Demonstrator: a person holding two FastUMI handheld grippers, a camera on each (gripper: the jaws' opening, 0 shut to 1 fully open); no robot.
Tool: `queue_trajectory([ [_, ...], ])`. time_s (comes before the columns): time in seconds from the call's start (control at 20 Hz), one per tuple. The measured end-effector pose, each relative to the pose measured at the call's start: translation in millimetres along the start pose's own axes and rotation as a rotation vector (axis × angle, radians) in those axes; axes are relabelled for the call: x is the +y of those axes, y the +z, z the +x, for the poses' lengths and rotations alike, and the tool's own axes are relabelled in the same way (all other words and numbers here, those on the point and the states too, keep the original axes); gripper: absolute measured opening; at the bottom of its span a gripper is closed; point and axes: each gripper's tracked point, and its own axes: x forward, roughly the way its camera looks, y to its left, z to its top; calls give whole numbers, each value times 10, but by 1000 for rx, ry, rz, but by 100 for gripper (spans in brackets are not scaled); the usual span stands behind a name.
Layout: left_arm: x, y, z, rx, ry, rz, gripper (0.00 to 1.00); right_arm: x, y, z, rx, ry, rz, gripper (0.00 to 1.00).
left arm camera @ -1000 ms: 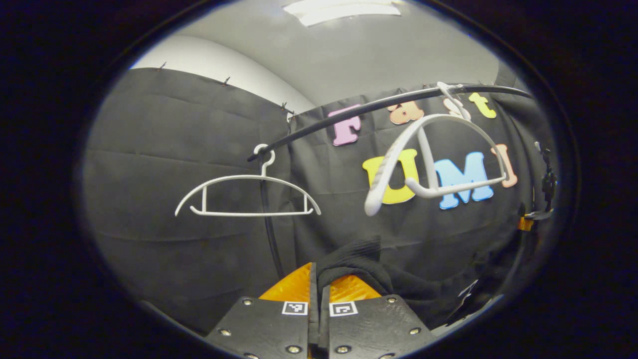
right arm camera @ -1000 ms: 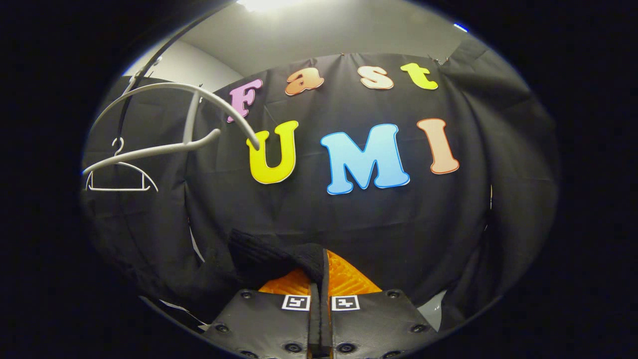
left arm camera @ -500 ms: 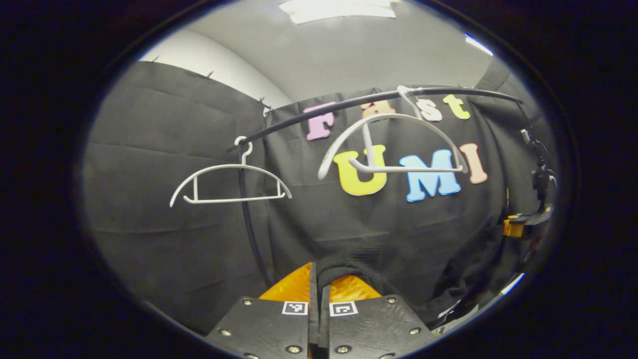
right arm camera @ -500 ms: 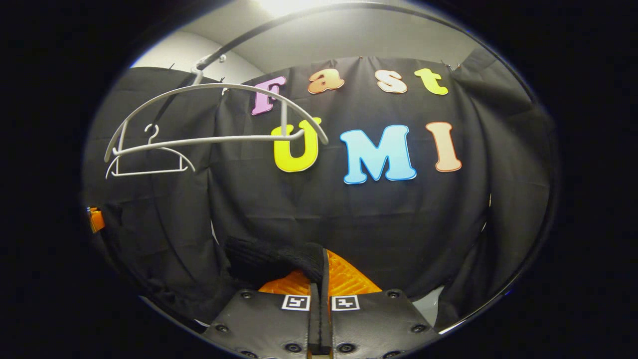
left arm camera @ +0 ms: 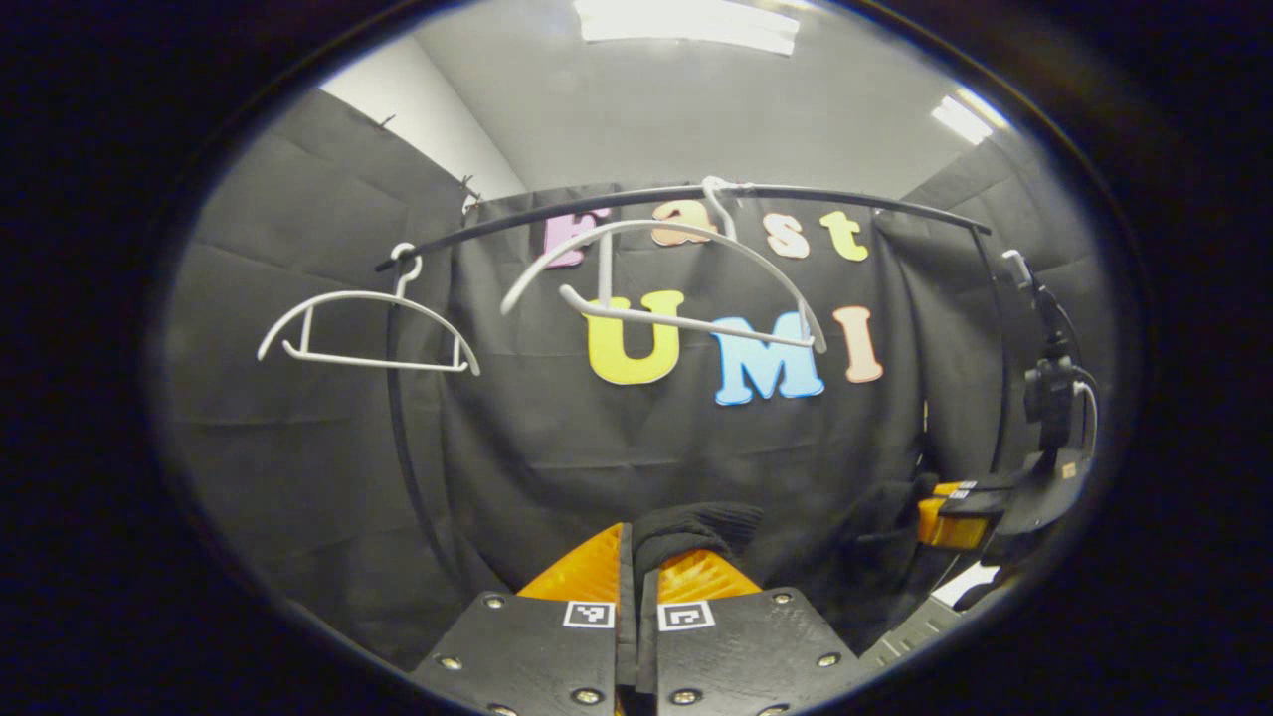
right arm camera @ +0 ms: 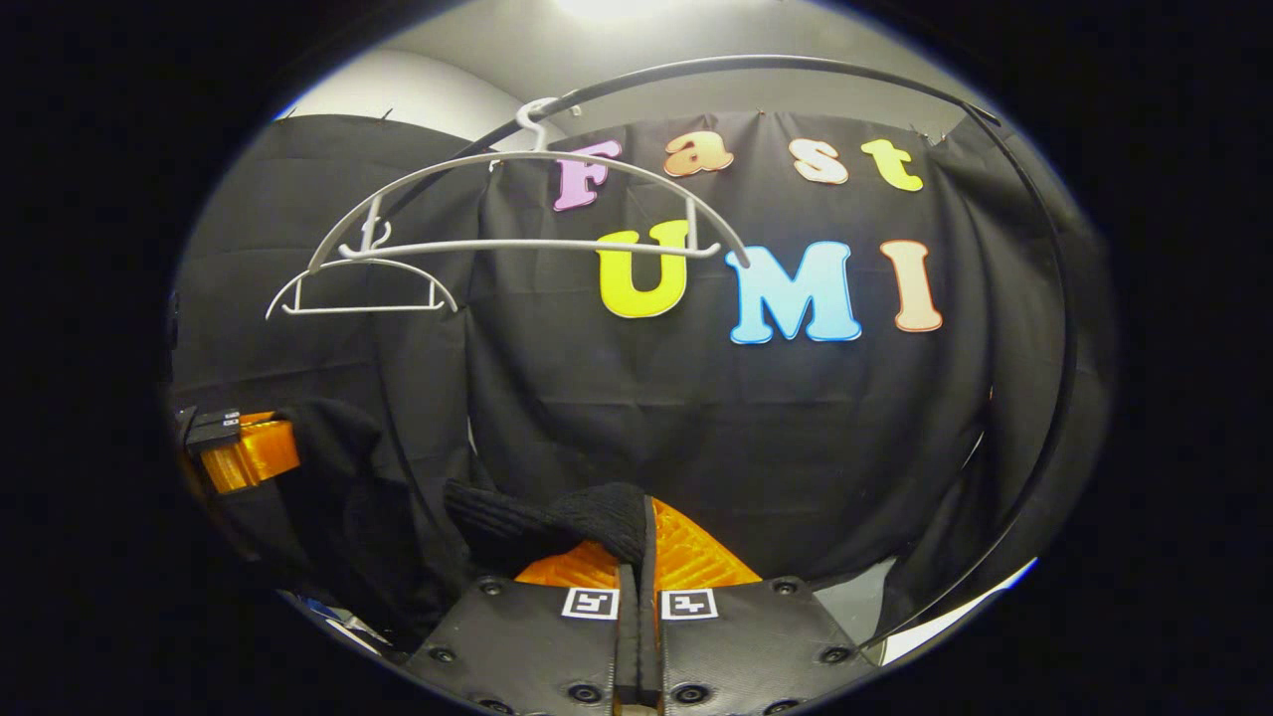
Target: Grasp the clothes on the hanger with both hands and then place them into the laundry hamper below.
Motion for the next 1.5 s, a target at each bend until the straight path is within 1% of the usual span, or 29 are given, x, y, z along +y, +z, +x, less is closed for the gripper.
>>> queue_trajectory([
  [0.05,-88,-47,24,2,-23,-20,1,46,-56,-22,6,3,5,2],
  [0.1,-164,-120,36,6,-46,-38,1,86,-126,-45,11,6,11,0],
  [0.2,-251,-305,64,21,-84,-62,0,120,-320,-81,38,7,26,0],
  [0.35,-346,-756,84,97,-108,-80,0,75,-747,-116,111,-19,46,1],
  [0.5,-308,-1249,77,187,-96,-99,1,1,-1197,-136,192,-61,62,2],
  [0.65,-199,-1685,30,266,-85,-76,0,-27,-1547,-146,257,-90,75,2],
  [0.9,-143,-2223,-63,371,-79,-53,1,-39,-2028,-180,345,-117,77,2],
  [1.1,-106,-2671,-74,470,-72,-30,1,-65,-2422,-198,445,-140,87,3],
  [1.2,-59,-2878,-52,523,-55,-18,1,-71,-2575,-213,500,-149,97,3],
  [1.25,-37,-2952,-53,553,-46,-13,1,-73,-2619,-211,522,-153,100,6],
  [1.3,-34,-3044,-82,579,-37,-6,0,-77,-2668,-221,544,-160,96,6],
  [1.35,-15,-3140,-86,604,-31,0,2,-96,-2697,-229,562,-167,92,6],
  [1.4,8,-3216,-93,623,-26,6,2,-110,-2699,-242,575,-169,91,2],
  [1.45,33,-3260,-103,638,-27,11,2,-93,-2757,-278,592,-175,89,10],
  [1.5,69,-3303,-179,657,-29,13,2,-95,-2776,-285,608,-177,88,9],
])
